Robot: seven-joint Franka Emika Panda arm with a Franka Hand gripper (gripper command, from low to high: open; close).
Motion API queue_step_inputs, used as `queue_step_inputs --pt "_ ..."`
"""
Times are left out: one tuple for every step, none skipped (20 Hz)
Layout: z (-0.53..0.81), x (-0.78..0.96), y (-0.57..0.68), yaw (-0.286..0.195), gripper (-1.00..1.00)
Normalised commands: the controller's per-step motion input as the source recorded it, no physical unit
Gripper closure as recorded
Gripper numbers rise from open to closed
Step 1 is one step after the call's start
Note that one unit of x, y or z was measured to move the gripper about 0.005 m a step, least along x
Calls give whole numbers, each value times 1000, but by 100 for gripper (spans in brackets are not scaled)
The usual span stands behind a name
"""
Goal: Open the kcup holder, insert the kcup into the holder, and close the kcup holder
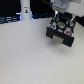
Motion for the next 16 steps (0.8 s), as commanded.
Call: queue_step_inputs --pt "550 489 -384 58 -100" --pt "494 519 -417 52 -100" --pt "440 527 -441 52 -100" --pt "410 523 -445 56 -100" --pt "361 510 -442 59 -100" --pt "369 531 -423 58 -100" --pt "348 552 -418 54 -100" --pt "325 580 -425 47 -100" --pt "303 617 -430 37 -100" --pt "265 636 -431 34 -100" --pt "242 641 -424 35 -100" --pt "205 640 -428 32 -100" --pt "172 619 -422 40 -100" --pt "143 604 -427 42 -100" --pt "94 595 -429 42 -100" --pt "98 608 -413 42 -100"
